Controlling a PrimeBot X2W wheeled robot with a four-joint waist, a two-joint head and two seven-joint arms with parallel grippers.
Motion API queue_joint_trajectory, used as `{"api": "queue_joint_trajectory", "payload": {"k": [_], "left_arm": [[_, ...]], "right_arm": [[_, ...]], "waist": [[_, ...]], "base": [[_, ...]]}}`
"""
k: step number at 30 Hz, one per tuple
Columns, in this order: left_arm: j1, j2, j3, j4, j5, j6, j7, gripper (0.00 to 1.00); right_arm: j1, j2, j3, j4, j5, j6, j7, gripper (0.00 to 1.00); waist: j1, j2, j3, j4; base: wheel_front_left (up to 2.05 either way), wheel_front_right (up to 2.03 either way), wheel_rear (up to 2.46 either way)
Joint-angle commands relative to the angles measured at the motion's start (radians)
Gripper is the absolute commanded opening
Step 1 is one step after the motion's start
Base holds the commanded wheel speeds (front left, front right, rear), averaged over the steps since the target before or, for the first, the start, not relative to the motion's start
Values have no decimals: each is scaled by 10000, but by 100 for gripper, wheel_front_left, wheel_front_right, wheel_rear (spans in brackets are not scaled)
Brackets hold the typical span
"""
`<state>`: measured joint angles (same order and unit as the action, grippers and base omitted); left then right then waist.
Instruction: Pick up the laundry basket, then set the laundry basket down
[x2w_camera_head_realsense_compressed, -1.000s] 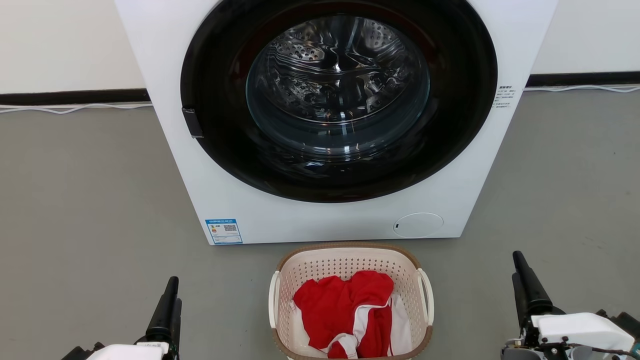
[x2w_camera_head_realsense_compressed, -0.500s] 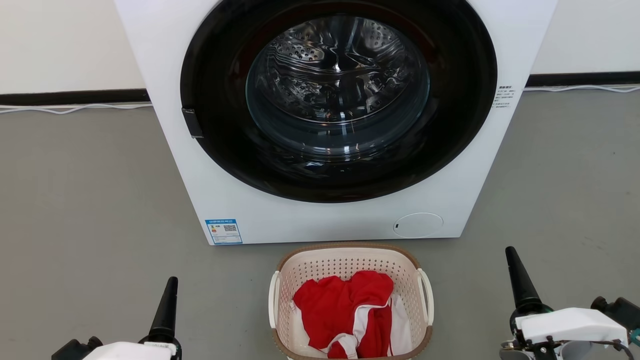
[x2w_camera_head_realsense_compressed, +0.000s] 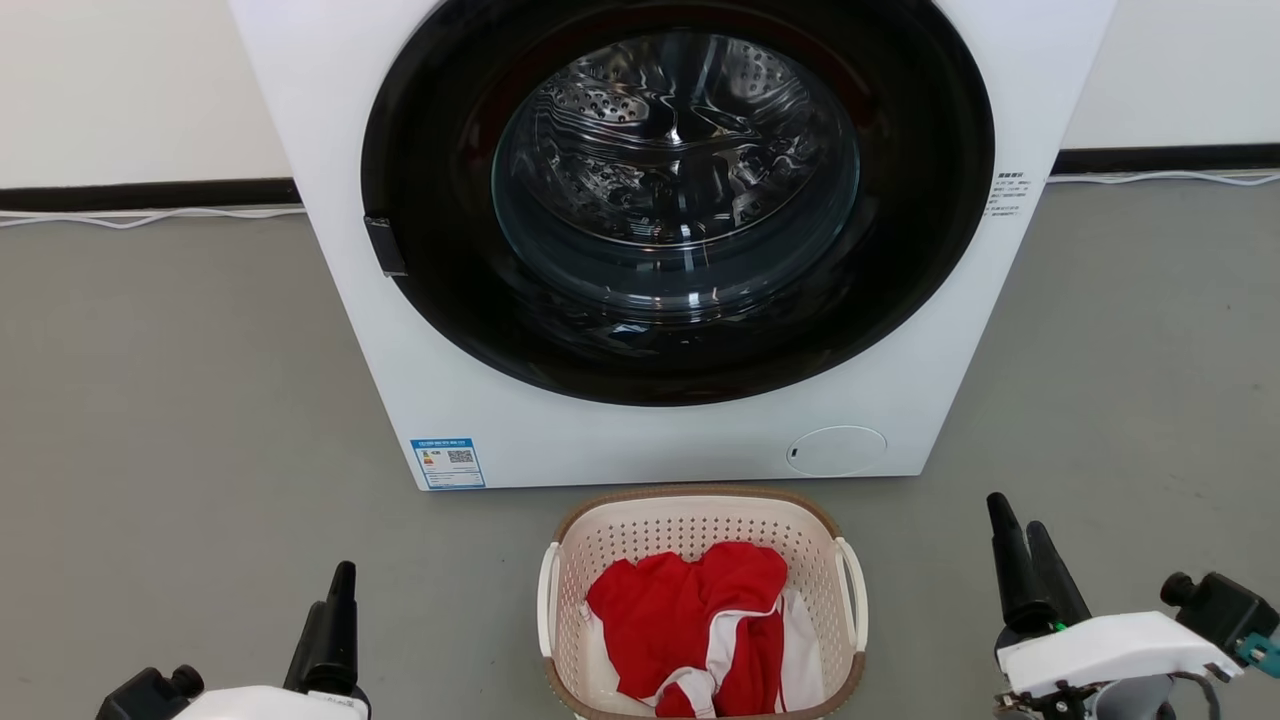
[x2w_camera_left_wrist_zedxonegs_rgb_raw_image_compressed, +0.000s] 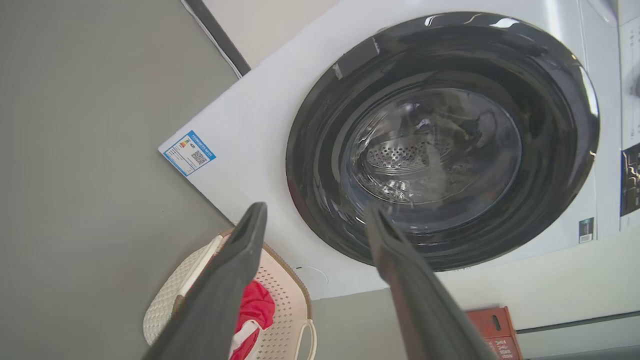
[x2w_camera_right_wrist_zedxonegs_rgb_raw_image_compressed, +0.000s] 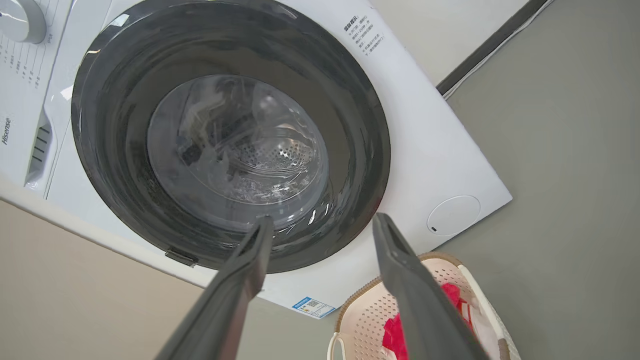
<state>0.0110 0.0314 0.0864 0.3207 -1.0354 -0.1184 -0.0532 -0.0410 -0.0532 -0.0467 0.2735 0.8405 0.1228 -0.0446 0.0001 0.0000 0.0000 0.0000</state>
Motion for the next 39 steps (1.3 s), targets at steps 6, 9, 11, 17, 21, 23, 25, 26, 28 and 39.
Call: {"api": "queue_joint_trajectory", "payload": {"k": [6, 9, 11, 17, 21, 23, 25, 26, 28, 39], "left_arm": [[-193, 100, 271, -291, 1129, 34, -237, 100], [-173, 105, 325, -316, 1655, 31, -325, 100], [-156, 107, 360, -336, 2007, 29, -384, 100], [-116, 116, 462, -364, 2986, 14, -559, 100], [-105, 121, 520, -401, 3656, 10, -676, 100], [-97, 124, 552, -416, 3955, 11, -735, 100], [-88, 127, 596, -424, 4252, 11, -794, 100], [-86, 128, 623, -422, 4386, 11, -823, 100], [-80, 131, 679, -416, 4652, 10, -882, 100], [-38, 146, 940, -373, 6086, 18, -1204, 100]], "right_arm": [[-294, -183, 236, -223, -1070, 40, -321, 100], [-305, -204, 280, -195, -1516, 42, -410, 100], [-317, -218, 308, -167, -1815, 43, -468, 100], [-373, -277, 399, -20, -2713, 47, -644, 100], [-418, -315, 443, 83, -3298, 49, -761, 100], [-439, -337, 461, 133, -3585, 51, -820, 100], [-456, -352, 478, 179, -3868, 52, -879, 100], [-463, -358, 488, 199, -4009, 52, -908, 100], [-475, -369, 506, 240, -4294, 54, -967, 100], [-522, -448, 501, 375, -5823, 60, -1289, 100]], "waist": [[-1, 0, -6, 20], [-1, 0, -16, 27], [-1, 0, -16, 30], [-1, 0, -23, 29], [-1, 0, -32, 36], [-1, 0, -41, 39], [-1, 0, -50, 42], [-1, 0, -55, 43], [-1, 0, -66, 43], [-1, 0, -98, 50]], "base": [[0, 0, 0], [0, 0, 0], [0, 0, 0], [0, 0, 0], [0, 0, 0], [0, 0, 0], [0, 0, 0], [0, 0, 0], [0, 0, 0], [0, 0, 0]]}}
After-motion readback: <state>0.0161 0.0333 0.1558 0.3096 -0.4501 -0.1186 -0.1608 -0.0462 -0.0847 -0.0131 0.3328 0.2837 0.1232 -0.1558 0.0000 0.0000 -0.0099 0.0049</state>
